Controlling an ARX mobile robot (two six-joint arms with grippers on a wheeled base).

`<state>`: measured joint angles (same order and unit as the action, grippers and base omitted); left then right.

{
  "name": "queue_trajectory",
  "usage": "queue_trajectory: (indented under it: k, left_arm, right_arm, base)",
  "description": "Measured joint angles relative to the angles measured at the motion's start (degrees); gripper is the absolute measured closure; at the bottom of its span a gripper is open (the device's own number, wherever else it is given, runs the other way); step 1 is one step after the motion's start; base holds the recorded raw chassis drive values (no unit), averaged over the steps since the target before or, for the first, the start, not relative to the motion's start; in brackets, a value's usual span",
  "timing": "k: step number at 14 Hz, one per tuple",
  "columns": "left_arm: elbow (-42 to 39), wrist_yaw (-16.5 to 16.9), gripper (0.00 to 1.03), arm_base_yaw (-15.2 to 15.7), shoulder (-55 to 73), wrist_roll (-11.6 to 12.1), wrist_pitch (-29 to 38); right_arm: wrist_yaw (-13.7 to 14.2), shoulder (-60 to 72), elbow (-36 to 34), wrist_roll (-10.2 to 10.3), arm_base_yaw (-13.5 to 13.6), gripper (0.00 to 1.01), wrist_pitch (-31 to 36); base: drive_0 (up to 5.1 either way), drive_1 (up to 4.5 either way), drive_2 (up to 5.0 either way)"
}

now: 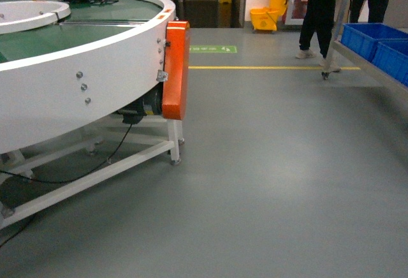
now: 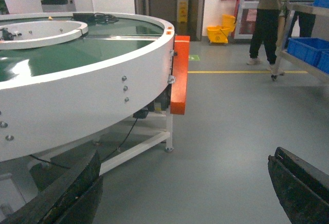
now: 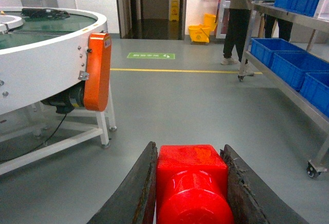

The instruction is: Pick red block from blue box to shelf

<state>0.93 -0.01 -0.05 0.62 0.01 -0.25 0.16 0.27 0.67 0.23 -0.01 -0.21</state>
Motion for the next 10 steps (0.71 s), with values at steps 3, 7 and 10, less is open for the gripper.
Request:
queue_trajectory:
  k: [3,7,10]
  left_arm:
    - [0.0,-0.1,0.05,0.0,0.0,0.0,-0.2]
    - [0.0,0.0,0.05,0.0,0.0,0.0,0.2]
    - [0.0,0.0,0.05,0.0,0.0,0.0,-0.2]
  right_arm:
    - [0.0,0.0,0.0,0.0,0.0,0.73,-0.1]
    - [0.0,0.0,0.0,0.0,0.0,0.73,0.0]
    - [0.0,0.0,0.0,0.0,0.0,0.73,-0.2]
  base:
    - [0.0,4.25,-4.3]
    - [0.0,4.25,-4.3]
    - [0.0,4.25,-4.3]
